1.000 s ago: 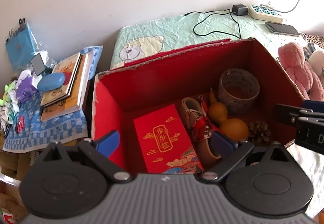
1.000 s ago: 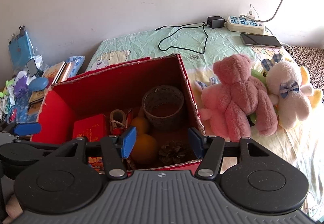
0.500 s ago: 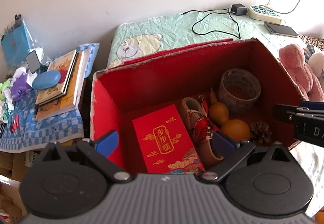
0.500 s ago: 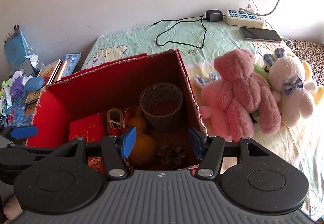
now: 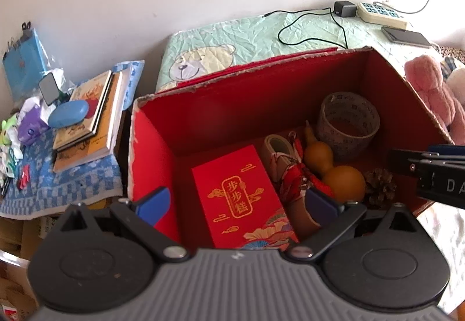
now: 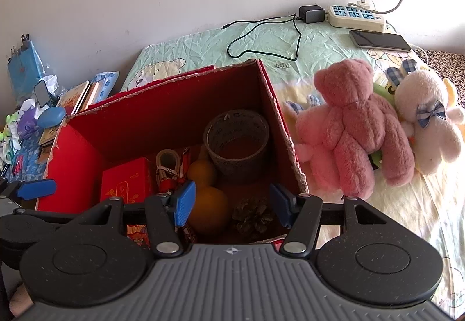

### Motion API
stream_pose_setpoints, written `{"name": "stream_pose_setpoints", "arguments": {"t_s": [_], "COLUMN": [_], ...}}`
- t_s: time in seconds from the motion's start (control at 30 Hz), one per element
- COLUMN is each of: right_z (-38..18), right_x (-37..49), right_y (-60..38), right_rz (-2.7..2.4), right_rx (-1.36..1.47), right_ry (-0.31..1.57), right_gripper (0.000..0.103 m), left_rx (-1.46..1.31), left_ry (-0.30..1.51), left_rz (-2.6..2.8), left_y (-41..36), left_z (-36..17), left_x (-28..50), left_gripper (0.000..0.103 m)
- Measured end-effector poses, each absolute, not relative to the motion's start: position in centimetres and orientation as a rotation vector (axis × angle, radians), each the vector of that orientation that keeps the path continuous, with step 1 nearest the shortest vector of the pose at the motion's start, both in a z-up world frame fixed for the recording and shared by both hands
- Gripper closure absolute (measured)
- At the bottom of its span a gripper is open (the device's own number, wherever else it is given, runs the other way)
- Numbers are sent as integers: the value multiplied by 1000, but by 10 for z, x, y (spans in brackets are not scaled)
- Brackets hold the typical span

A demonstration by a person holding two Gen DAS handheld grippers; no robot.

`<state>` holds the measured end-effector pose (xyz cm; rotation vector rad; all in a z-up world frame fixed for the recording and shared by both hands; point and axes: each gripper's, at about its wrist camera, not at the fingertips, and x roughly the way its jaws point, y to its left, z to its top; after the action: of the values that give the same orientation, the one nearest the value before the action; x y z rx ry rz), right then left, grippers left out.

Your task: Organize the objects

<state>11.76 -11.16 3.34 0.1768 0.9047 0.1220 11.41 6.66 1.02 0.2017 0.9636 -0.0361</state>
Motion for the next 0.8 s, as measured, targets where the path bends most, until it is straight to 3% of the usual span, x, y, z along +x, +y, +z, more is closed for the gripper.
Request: {"name": "stream_pose_setpoints", "arguments": {"t_s": [0.5, 0.8], "right_z": [30, 31], "right_x": [116, 112], "right_y": [-116, -118], "right_rz": [137, 133], "right_rx": [179, 165], "right_ry": [908, 893], "right_gripper": [44, 50], "left_rx": [195, 196], "left_ry": [979, 969], "left_rz": [-13, -10], "left_y": [62, 59], "left_z": [9, 11], "left_x": [114, 110], "left_gripper": [3, 3]}}
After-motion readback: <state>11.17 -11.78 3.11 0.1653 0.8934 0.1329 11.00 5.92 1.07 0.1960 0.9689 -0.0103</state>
